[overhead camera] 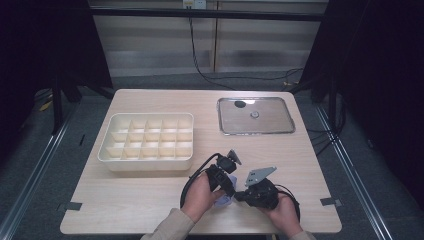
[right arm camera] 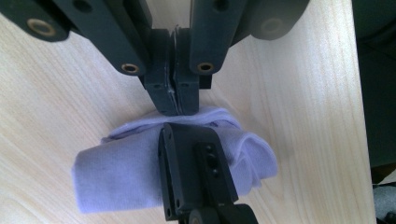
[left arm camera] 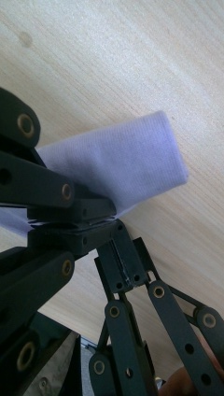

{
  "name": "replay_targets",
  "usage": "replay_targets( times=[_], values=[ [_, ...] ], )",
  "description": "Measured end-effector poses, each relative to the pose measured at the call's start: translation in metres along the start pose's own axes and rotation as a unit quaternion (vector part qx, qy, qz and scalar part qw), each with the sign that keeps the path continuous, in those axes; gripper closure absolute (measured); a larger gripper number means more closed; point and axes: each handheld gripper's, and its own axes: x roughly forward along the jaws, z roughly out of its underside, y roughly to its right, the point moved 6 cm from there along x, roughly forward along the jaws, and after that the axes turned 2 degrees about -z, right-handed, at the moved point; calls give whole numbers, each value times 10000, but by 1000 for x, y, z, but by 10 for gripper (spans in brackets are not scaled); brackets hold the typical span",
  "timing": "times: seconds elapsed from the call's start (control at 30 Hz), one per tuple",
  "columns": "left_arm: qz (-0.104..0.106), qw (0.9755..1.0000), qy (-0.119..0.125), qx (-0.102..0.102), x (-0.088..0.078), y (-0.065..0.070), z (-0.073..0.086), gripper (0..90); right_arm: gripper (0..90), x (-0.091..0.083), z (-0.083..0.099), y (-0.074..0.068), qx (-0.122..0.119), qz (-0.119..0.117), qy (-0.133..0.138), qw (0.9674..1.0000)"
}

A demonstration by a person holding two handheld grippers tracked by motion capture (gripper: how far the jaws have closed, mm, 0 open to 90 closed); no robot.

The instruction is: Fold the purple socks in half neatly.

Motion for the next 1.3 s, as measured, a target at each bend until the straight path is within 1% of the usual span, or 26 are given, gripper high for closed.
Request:
replay_targets(
  times=[0.1, 0.13, 0.23, 0.27, 0.3, 0.37, 0.4, 0.43, 0.47, 0.5, 0.57, 0.6, 0.67, 0.73, 0.87, 0.93, 1.07, 1.17, 1.2, 1.3],
  values=[
    [0, 10000, 5, 72, 0, 0, 0, 878, 880, 0, 0, 0, -10, 19, 20, 10000],
    [-1, 10000, 24, 25, 0, 0, 0, 878, 880, 0, 0, 0, -13, 23, 5, 10000],
    [38, 10000, 19, -19, -1, 0, 0, 876, 880, 0, 0, 0, -9, 0, 10, 10000],
    [70, 10000, 36, -35, -1, 0, 0, 874, 880, 0, 0, 0, -18, 5, 10, 10000],
    [89, 10000, 12, -7, -2, 0, 0, 872, 880, 0, 0, 1, -22, 22, 22, 10000],
    [156, 9998, 58, -86, -2, 0, 0, 864, 879, 0, 0, 0, -5, 5, 26, 10000],
    [180, 9998, 47, -76, -3, 0, 0, 860, 880, 0, 0, 0, -6, 3, 27, 10000],
    [222, 9997, 81, -116, -4, 0, 0, 857, 880, 0, 0, 0, -7, 2, 30, 10000],
    [244, 9996, 71, -111, -5, 0, 0, 852, 880, 0, 0, 1, -13, 0, 33, 10000],
    [244, 9996, 90, -137, -6, 1, 0, 846, 880, 0, 0, 1, -20, -4, 38, 10000],
    [259, 9996, 71, -82, -8, 1, 0, 840, 880, 0, 0, 1, -11, -8, 38, 10000],
    [251, 9996, 97, -101, -9, 1, -1, 837, 880, 0, 0, 1, -23, 12, 29, 10000],
    [274, 9996, 82, -54, -11, 1, -1, 830, 880, 0, 0, 1, -13, -2, 40, 10000],
    [298, 9995, 113, -86, -13, 2, -2, 814, 879, 0, 0, 1, -14, 10, 30, 10000],
    [274, 9996, 102, -46, -16, 2, -3, 809, 879, 0, 0, 1, -3, -1, 36, 10000],
    [250, 9996, 135, -80, -18, 2, -4, 798, 879, 0, 0, 1, -4, 1, 34, 10000],
    [246, 9996, 121, -96, -21, 0, -4, 771, 879, 0, 0, 1, 0, -3, 36, 10000],
    [214, 9996, 151, -90, -24, 0, -5, 767, 879, 0, 0, 1, -30, 9, 56, 10000],
    [210, 9996, 170, -123, -25, 0, -5, 764, 879, 0, 0, 1, -33, 4, 55, 10000],
    [196, 9996, 172, -87, -27, 0, -6, 756, 879, 0, 0, 1, -44, 8, 55, 10000]
  ],
)
